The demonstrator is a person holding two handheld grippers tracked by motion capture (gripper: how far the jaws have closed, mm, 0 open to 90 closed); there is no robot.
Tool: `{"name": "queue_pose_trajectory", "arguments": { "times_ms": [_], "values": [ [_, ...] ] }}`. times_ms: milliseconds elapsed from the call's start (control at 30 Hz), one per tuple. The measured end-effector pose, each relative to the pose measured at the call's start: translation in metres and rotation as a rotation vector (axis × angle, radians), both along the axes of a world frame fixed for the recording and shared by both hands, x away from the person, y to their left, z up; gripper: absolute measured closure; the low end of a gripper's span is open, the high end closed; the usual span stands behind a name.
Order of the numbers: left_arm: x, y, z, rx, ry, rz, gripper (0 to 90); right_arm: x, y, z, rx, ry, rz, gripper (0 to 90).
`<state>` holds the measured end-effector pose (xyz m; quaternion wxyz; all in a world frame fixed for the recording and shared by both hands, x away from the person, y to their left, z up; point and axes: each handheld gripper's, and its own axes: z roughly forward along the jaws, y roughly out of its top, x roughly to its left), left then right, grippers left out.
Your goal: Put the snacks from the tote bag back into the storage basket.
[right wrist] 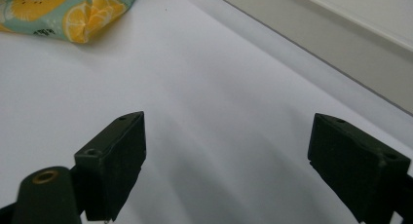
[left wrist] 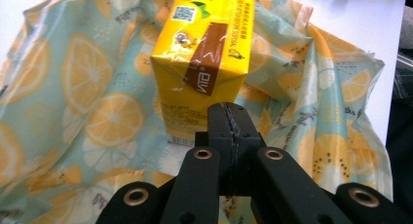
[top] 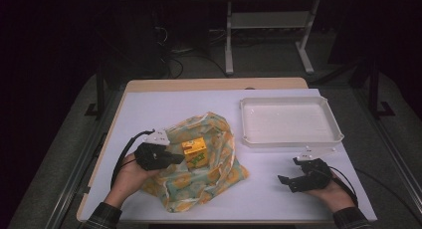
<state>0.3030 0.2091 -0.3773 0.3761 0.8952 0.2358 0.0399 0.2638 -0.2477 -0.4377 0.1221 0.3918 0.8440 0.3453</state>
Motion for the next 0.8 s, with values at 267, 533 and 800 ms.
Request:
{"name": "queue_pose_trajectory", "arguments": {
  "times_ms": [267, 533, 800],
  "values": [
    [-0.003, -0.009, -0.001, 0.008, 0.003, -0.030, 89.7, 0.000, 0.000, 0.000, -0.001, -0.001, 0.002, 13.6],
    [-0.004, -0.009, -0.001, 0.015, 0.001, -0.026, 89.8, 0.000, 0.000, 0.000, -0.001, -0.002, 0.002, 13.6],
    [0.000, -0.008, -0.003, 0.034, -0.007, -0.008, 89.7, 0.000, 0.000, 0.001, 0.000, -0.001, 0.003, 13.6]
  ]
}}
